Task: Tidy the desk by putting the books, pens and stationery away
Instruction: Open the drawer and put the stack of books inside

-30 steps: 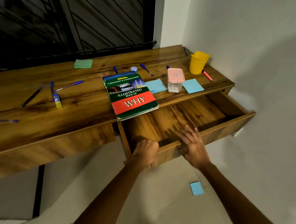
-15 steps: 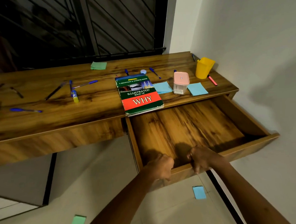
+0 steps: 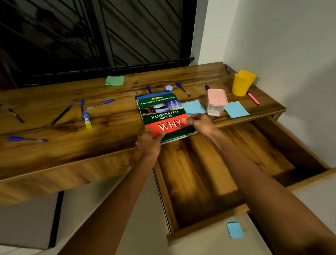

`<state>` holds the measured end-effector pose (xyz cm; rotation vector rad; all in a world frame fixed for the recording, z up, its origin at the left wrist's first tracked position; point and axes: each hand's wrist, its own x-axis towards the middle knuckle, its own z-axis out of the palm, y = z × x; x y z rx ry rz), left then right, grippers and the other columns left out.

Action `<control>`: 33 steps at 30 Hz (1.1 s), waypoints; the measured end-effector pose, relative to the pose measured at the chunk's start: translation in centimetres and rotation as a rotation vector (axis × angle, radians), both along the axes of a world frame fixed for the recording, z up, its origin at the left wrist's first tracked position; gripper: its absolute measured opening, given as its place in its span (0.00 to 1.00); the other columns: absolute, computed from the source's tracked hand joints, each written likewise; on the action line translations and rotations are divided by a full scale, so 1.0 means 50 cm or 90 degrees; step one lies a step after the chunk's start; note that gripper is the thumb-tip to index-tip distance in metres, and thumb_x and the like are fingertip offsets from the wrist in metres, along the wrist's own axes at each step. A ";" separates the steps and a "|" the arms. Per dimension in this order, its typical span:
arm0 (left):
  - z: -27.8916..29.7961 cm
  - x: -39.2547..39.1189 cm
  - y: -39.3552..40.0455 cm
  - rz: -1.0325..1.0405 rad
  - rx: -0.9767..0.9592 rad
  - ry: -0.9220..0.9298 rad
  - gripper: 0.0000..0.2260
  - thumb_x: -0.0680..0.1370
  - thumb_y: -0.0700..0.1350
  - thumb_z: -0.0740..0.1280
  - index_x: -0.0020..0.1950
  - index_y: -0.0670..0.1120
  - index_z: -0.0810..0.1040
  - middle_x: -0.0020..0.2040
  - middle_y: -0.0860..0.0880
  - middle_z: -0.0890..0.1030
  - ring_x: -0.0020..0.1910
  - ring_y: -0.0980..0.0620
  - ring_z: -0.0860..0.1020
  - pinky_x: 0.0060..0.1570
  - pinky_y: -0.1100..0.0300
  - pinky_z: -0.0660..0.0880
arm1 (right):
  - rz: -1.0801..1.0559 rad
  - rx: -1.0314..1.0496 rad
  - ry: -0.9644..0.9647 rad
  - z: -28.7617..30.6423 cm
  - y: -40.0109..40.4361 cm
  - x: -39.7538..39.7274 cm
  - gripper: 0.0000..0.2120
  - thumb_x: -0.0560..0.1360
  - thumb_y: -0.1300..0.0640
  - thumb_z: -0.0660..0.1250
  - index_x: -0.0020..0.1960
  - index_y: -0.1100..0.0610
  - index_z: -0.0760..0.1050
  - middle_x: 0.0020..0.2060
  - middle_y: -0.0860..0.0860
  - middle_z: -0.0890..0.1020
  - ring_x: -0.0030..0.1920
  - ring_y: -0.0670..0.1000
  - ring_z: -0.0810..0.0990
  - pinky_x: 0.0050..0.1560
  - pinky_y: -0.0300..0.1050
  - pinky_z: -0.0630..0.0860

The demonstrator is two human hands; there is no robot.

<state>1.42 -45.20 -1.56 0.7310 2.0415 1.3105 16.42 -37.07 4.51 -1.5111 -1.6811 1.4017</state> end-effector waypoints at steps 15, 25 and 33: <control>0.023 -0.096 0.150 -0.019 -0.147 -0.366 0.12 0.81 0.42 0.60 0.62 0.39 0.71 0.65 0.40 0.75 0.61 0.42 0.75 0.56 0.52 0.70 | -0.100 -0.152 -0.040 -0.073 0.202 -0.122 0.17 0.74 0.51 0.69 0.53 0.62 0.72 0.44 0.60 0.83 0.34 0.55 0.81 0.37 0.45 0.79; 0.008 -0.103 0.159 0.002 -0.044 -0.465 0.03 0.80 0.42 0.62 0.47 0.45 0.71 0.51 0.44 0.81 0.41 0.46 0.79 0.50 0.47 0.75 | -0.179 -0.117 -0.004 -0.098 0.227 -0.130 0.21 0.67 0.43 0.75 0.46 0.59 0.74 0.49 0.58 0.83 0.46 0.59 0.84 0.51 0.54 0.81; 0.042 -0.074 0.117 0.012 0.081 -0.420 0.12 0.78 0.41 0.66 0.61 0.49 0.73 0.53 0.47 0.81 0.46 0.46 0.81 0.46 0.48 0.79 | -0.205 -0.079 0.086 -0.032 0.191 -0.101 0.24 0.64 0.41 0.77 0.45 0.60 0.75 0.41 0.55 0.83 0.34 0.53 0.82 0.33 0.42 0.77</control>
